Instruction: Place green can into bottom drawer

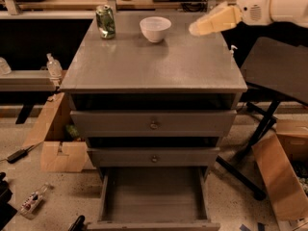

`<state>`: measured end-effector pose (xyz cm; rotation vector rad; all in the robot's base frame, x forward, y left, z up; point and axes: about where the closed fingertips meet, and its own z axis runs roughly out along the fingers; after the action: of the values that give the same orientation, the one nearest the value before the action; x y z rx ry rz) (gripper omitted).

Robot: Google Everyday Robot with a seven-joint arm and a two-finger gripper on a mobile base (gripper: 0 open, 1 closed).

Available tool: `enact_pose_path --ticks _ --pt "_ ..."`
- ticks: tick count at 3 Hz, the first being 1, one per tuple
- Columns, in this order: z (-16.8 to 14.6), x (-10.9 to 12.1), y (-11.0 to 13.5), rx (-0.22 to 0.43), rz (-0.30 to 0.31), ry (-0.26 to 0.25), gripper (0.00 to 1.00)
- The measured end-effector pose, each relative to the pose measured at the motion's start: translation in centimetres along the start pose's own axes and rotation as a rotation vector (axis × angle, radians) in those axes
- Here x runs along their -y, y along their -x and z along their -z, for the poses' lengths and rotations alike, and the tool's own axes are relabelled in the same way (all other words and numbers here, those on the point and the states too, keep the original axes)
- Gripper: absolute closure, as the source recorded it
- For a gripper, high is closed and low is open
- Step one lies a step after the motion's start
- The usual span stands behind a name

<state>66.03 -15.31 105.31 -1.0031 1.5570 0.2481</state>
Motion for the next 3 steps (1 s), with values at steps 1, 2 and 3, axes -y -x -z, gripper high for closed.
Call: enact_pose_path --ticks 1,2,3 --pt "-0.7 0.8 1.0 0.039 -0.013 -0.035 0.0" --pt "-0.7 0.8 1.0 0.039 -0.013 -0.035 0.0" --pt "-6.5 1.6 0.7 0.098 -0.01 -0.006 0.0"
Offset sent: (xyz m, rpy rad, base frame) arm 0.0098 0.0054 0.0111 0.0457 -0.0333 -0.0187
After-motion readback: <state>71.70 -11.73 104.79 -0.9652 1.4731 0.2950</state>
